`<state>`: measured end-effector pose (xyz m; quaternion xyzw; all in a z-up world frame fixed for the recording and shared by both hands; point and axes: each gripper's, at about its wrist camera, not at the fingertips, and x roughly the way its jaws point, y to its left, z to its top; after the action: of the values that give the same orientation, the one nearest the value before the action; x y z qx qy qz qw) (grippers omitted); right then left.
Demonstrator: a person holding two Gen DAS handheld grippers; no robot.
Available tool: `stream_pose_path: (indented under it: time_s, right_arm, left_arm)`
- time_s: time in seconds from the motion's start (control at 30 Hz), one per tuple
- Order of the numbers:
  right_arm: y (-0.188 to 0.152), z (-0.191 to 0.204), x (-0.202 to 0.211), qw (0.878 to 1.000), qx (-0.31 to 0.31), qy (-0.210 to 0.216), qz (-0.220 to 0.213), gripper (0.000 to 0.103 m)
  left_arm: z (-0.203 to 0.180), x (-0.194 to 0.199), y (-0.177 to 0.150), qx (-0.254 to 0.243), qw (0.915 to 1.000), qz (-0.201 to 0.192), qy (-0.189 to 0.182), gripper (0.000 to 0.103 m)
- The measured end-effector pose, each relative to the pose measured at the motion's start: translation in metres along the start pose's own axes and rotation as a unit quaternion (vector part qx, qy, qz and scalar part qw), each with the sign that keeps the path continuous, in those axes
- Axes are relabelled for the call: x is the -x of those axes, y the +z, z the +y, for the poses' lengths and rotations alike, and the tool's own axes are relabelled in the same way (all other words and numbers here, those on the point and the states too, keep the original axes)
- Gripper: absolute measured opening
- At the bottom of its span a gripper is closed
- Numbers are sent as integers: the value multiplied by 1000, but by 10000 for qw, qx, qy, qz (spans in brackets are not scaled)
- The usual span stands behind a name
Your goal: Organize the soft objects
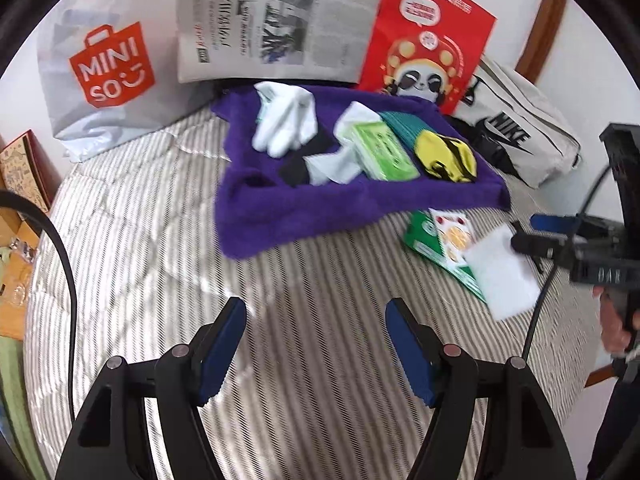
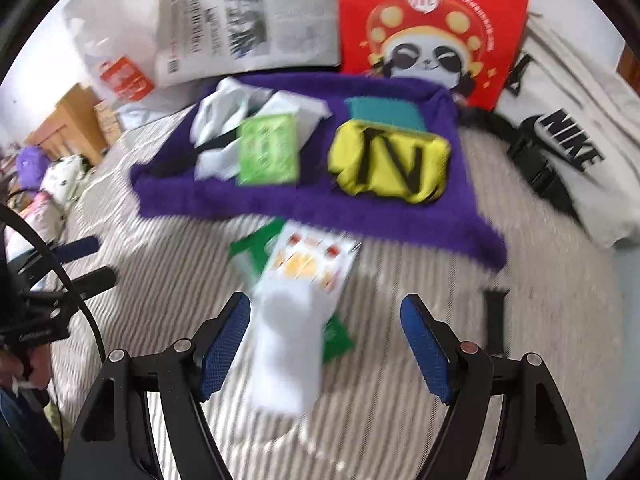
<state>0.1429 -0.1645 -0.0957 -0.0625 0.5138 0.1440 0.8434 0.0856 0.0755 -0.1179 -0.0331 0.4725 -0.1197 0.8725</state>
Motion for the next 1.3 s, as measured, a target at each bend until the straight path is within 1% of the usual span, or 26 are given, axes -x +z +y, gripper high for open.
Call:
stream_pose_path:
  time_s: [0.1, 0.13, 0.17, 0.2, 0.23, 0.27, 0.3, 0.37, 0.43, 0.47, 0.6, 0.73, 0.87, 1.0, 1.07, 1.13, 1.23, 1.3]
  right_arm:
    - [-17, 12, -3, 9998, 112, 179, 9, 78]
    - [-22, 17, -6, 9998, 171, 139, 23, 78]
    - [-26, 20, -8, 9997, 226, 75, 36, 74]
    - [-28, 24, -13, 9996, 277, 29, 53, 66]
    - [-28, 27, -17, 9995, 304, -1, 71, 61]
    - [-31, 28, -21, 9994, 330, -33, 97, 50]
    - [-33, 29, -27, 9993, 345, -27, 135, 33]
    - [-36, 29, -37, 9991, 332, 26, 254, 29]
    - [-40, 25, -45, 9992, 241, 75, 305, 29]
    - [-42, 22, -44, 9995, 195, 89, 238, 29]
    - [-49, 8, -26, 9999, 21, 101, -56, 29]
    - [-55, -14, -11, 9994, -262, 89, -208, 29]
    - [-68, -39, 3, 9982, -507, -98, -310, 29]
    - [-80, -62, 14, 9964, -684, -273, -427, 29]
    - [-86, -69, 17, 9957, -729, -354, -453, 29]
    - [-91, -78, 19, 9948, -801, -437, -461, 29]
    - [-100, -94, 23, 9935, -947, -436, -464, 29]
    - [-104, -102, 26, 9928, -999, -445, -498, 29]
  left_arm:
    - [-7, 1, -5, -57, 10000, 33, 39, 70]
    - [-8, 1, -6, -63, 10000, 41, 60, 70]
    - [-10, 3, -9, -74, 9999, 42, 65, 70]
    - [-11, 4, -11, -69, 9999, 39, 66, 70]
    - [-11, 5, -13, -58, 10000, 40, 70, 70]
    - [-11, 6, -16, -38, 10000, 45, 76, 70]
    - [-10, 7, -18, -24, 10000, 48, 84, 70]
    - [-10, 7, -21, 0, 9999, 75, 119, 70]
    - [-11, 6, -24, 7, 9999, 103, 138, 70]
    - [-12, 6, -25, 0, 9998, 112, 135, 70]
    - [-22, 0, -22, -66, 9999, 106, -22, 70]
    - [-42, -14, -12, -313, 9994, 121, -31, 70]
    - [-64, -34, 0, -495, 9987, 118, -13, 70]
    - [-88, -48, 12, -602, 9980, 36, -173, 70]
    - [-103, -56, 18, -745, 9970, -27, -204, 70]
    - [-118, -63, 24, -911, 9958, -60, -108, 70]
    - [-139, -74, 30, -1116, 9937, -56, -101, 70]
    - [-151, -88, 32, -1217, 9925, 103, 108, 70]
